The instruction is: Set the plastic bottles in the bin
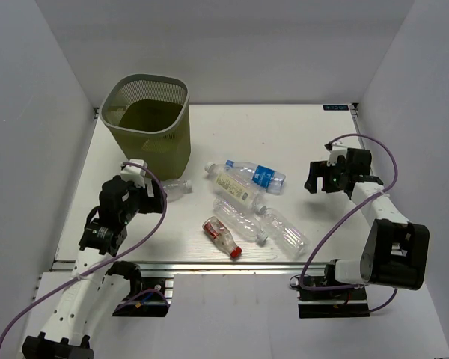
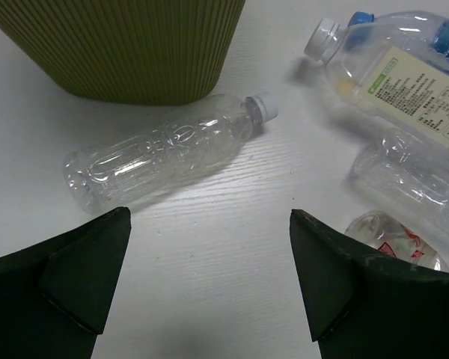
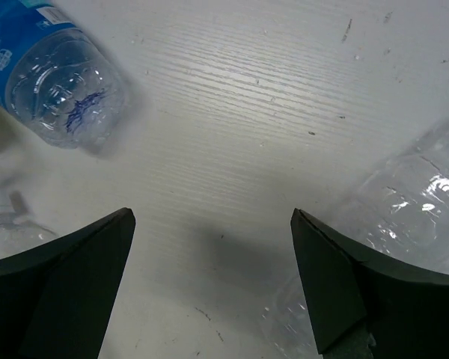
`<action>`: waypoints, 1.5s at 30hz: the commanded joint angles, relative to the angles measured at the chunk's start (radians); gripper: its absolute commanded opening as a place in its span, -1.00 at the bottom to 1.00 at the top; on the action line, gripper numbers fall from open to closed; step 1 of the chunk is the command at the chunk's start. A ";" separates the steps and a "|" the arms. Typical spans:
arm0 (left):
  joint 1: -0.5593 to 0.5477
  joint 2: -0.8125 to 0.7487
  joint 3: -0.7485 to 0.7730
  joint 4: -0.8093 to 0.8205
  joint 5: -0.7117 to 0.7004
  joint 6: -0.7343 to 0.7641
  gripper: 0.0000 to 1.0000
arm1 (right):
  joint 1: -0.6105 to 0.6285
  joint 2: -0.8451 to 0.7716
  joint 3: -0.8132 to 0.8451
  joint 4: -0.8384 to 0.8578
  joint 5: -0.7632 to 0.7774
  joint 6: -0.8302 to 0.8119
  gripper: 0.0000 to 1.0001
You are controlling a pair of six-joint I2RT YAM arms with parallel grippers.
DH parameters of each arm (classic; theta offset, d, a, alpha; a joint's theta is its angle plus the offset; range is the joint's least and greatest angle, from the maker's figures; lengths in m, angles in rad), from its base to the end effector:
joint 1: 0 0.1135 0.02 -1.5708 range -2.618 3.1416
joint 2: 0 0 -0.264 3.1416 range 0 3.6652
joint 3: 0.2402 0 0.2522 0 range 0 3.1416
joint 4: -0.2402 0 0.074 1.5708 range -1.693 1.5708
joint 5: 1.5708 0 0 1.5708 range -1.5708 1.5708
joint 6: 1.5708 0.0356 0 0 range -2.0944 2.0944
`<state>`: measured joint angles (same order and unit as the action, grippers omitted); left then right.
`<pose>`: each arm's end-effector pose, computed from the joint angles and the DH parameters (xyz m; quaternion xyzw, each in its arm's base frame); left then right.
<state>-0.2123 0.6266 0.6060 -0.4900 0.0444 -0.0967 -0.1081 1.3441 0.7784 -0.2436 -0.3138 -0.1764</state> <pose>0.1442 -0.0327 0.2697 0.0610 0.8605 -0.0967 0.4965 0.2736 -0.0186 0.2120 -0.0893 0.9145 0.0916 0.3839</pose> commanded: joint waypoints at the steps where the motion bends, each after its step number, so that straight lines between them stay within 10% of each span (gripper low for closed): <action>1: 0.002 0.002 0.031 0.001 0.055 0.026 0.92 | 0.004 -0.048 0.039 0.013 -0.062 -0.021 0.81; 20: 0.002 0.016 0.089 -0.119 -0.073 -0.224 0.92 | -0.002 -0.043 0.157 -0.195 -0.165 -0.251 0.81; 28: 0.002 0.056 0.164 -0.159 -0.153 -0.411 0.21 | -0.004 -0.048 0.262 -0.276 -0.185 -0.342 0.81; 34: 0.004 0.323 0.290 -0.189 0.165 0.067 0.68 | -0.012 -0.026 0.285 -0.393 -0.344 -0.481 0.66; 39: -0.027 0.427 0.339 -0.196 0.258 0.325 0.80 | -0.016 -0.037 0.286 -0.450 -0.502 -0.618 0.14; 45: -0.047 0.475 0.348 -0.206 0.212 0.552 0.99 | -0.022 -0.036 0.289 -0.484 -0.502 -0.735 0.60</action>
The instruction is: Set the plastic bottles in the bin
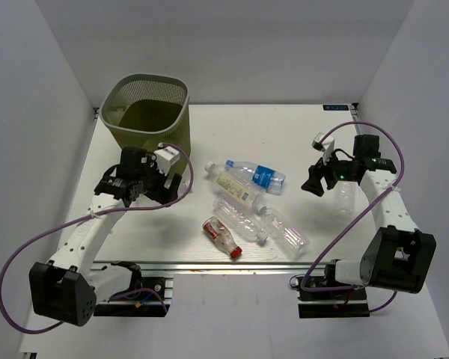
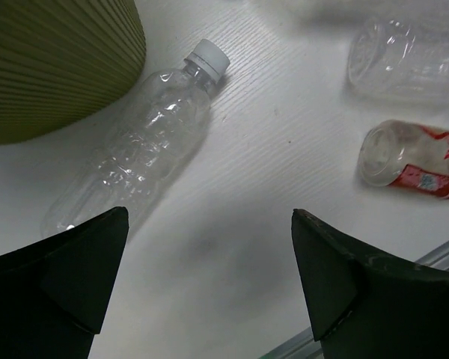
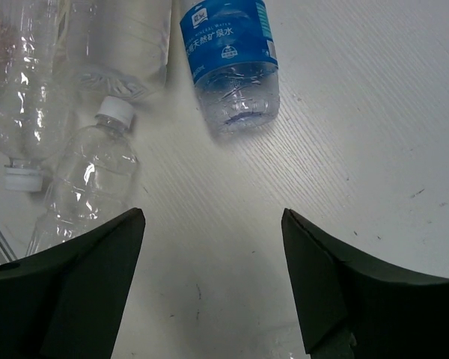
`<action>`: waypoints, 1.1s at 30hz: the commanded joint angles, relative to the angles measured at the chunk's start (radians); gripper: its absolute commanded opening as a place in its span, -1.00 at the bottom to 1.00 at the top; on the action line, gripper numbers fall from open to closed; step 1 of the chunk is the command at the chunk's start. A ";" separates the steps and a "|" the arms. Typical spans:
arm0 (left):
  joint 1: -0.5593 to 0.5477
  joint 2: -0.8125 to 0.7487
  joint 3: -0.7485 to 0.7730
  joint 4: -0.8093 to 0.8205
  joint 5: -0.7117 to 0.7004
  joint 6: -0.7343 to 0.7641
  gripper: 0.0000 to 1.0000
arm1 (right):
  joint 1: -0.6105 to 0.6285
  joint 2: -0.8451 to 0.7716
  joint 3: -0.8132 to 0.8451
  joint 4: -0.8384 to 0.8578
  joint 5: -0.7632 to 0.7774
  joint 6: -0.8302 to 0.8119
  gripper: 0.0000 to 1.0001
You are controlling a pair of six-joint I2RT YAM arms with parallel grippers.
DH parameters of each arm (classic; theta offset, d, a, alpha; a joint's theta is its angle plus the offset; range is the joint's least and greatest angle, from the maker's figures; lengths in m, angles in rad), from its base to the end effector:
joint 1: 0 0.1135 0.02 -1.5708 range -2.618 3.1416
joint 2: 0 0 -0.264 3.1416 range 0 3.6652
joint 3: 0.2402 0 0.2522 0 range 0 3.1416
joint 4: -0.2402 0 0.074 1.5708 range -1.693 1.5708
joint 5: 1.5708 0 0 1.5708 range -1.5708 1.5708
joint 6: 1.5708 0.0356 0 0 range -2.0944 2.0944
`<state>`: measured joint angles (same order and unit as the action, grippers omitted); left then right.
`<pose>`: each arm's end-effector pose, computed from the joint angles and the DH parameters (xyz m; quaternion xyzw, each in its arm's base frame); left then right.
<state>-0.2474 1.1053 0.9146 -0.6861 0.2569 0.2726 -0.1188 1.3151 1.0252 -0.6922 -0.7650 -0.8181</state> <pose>0.2137 -0.0633 0.2785 0.2819 0.8901 -0.1162 0.3388 0.2616 -0.0064 0.2735 -0.4059 0.7970 0.1972 0.4014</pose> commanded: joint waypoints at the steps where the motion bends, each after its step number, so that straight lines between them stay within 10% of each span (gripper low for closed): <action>1: -0.021 0.005 0.030 0.003 -0.027 0.195 0.99 | -0.016 0.001 0.049 -0.039 -0.046 -0.107 0.60; 23: -0.058 0.140 -0.298 0.511 -0.447 0.342 0.97 | -0.070 0.061 0.023 -0.101 -0.103 -0.135 0.62; 33: -0.090 0.275 -0.344 0.580 -0.412 0.287 0.78 | -0.082 0.021 -0.027 -0.107 -0.120 -0.136 0.62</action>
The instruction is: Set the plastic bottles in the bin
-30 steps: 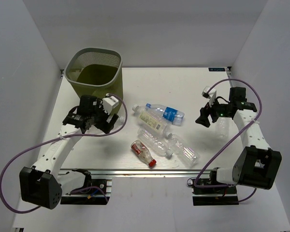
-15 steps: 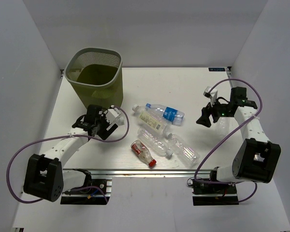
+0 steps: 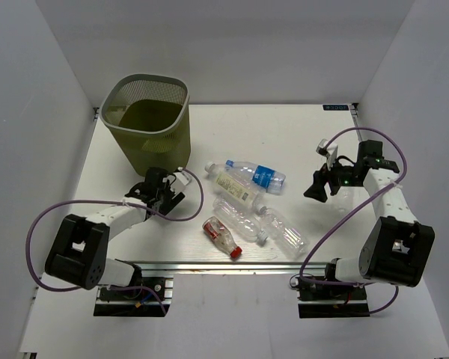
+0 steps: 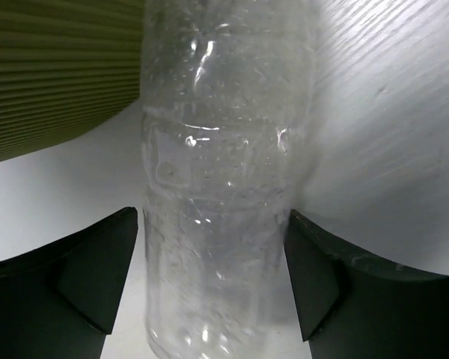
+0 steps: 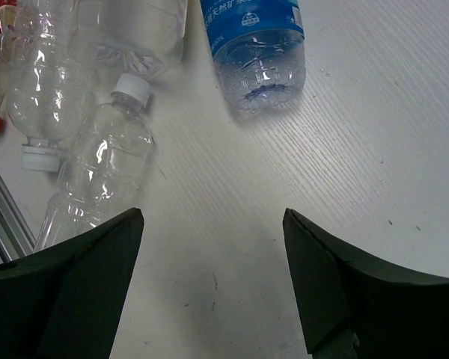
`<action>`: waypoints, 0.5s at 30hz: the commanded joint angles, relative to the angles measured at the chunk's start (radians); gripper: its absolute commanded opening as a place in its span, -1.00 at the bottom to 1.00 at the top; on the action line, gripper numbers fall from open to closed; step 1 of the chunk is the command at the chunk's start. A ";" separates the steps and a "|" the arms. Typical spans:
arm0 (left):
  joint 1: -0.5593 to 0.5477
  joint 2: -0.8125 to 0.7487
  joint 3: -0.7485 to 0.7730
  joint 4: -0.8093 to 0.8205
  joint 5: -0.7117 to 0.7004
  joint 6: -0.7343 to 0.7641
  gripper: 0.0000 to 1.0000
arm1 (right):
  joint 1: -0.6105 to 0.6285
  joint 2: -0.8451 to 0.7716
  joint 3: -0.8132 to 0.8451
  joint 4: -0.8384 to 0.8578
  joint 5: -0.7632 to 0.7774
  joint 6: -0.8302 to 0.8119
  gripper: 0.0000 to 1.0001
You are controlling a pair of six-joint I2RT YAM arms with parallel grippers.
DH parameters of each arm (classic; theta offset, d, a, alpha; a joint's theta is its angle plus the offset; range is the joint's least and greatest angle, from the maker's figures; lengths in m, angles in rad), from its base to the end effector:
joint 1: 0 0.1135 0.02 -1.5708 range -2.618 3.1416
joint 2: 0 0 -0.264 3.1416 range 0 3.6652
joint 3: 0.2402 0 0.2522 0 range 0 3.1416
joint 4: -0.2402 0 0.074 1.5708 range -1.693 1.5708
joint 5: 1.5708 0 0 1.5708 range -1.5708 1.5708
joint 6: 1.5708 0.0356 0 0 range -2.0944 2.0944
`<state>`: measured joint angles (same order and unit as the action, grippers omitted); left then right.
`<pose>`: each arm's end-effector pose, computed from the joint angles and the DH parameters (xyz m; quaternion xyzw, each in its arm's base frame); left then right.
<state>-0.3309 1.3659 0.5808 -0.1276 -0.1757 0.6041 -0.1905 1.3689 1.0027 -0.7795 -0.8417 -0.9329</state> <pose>0.2372 -0.0749 0.1550 0.3995 0.8543 0.1261 0.3076 0.2579 -0.0227 0.2514 -0.4039 0.8002 0.2354 0.3757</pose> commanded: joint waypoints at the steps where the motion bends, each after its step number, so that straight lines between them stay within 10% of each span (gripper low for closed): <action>1: -0.007 0.015 -0.010 0.004 0.021 -0.053 0.74 | -0.012 -0.034 -0.007 -0.021 -0.043 -0.026 0.62; 12: -0.036 -0.184 0.071 -0.202 0.244 -0.115 -0.34 | -0.027 -0.054 0.014 0.005 -0.042 0.032 0.60; 15: -0.046 -0.338 0.164 -0.263 0.395 -0.150 -0.45 | -0.026 -0.064 0.037 0.115 0.093 0.318 0.54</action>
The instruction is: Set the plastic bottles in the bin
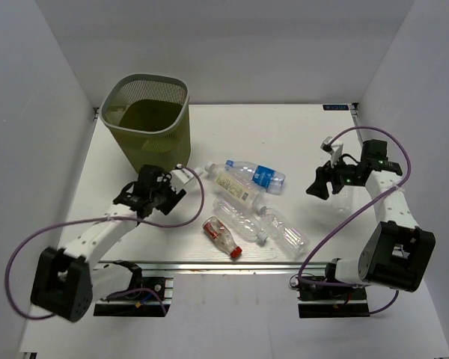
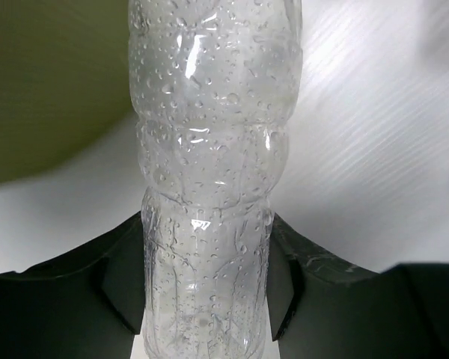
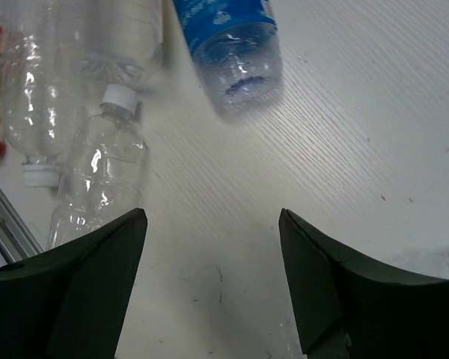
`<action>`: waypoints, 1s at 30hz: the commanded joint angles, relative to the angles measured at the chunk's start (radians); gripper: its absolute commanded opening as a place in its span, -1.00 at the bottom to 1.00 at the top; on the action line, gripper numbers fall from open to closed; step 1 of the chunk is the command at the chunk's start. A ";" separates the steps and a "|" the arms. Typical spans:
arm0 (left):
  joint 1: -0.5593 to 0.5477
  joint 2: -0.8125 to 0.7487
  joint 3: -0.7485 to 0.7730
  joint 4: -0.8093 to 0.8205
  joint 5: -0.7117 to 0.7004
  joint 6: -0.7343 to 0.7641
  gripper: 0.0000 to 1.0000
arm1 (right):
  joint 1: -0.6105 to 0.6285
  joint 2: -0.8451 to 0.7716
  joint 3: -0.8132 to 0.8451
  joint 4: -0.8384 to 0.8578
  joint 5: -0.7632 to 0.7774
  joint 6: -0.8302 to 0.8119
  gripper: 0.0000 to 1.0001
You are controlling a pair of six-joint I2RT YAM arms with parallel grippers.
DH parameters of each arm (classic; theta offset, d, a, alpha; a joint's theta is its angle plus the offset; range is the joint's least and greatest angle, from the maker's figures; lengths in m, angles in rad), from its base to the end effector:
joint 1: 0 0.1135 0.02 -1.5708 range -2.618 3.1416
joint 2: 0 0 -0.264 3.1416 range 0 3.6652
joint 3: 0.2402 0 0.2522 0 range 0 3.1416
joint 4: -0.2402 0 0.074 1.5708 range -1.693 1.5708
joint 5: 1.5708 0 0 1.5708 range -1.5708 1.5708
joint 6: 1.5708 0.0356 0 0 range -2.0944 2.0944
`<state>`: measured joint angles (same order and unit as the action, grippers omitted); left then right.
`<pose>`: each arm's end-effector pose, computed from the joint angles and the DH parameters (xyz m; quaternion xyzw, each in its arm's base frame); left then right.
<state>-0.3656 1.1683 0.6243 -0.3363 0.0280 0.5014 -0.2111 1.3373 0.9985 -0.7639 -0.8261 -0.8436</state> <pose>0.2117 -0.0821 0.1965 0.3995 0.8519 0.0098 0.3385 0.2540 -0.0277 0.2579 -0.3656 0.8178 0.2305 0.3801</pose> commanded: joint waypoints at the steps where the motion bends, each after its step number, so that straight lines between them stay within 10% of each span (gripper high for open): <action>1: -0.022 -0.197 0.149 -0.066 0.231 -0.058 -0.46 | -0.008 -0.029 0.048 0.127 0.143 0.256 0.54; 9: -0.032 -0.210 0.498 -0.039 0.371 -0.282 -0.46 | -0.011 -0.059 0.062 0.231 0.327 0.414 0.60; 21: 0.001 0.106 0.746 0.241 -0.362 -0.664 -0.51 | -0.017 -0.085 0.029 0.253 0.459 0.469 0.81; 26: 0.001 0.203 0.859 0.163 -0.519 -0.679 -0.17 | -0.042 -0.053 0.040 0.189 0.443 0.474 0.81; 30: 0.011 0.223 0.893 0.154 -0.547 -0.640 0.99 | -0.059 -0.061 0.035 0.190 0.450 0.479 0.81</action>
<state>-0.3614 1.4281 1.4521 -0.1856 -0.4305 -0.1390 -0.2558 1.2819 1.0237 -0.5671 -0.3870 -0.3809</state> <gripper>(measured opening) 0.932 0.904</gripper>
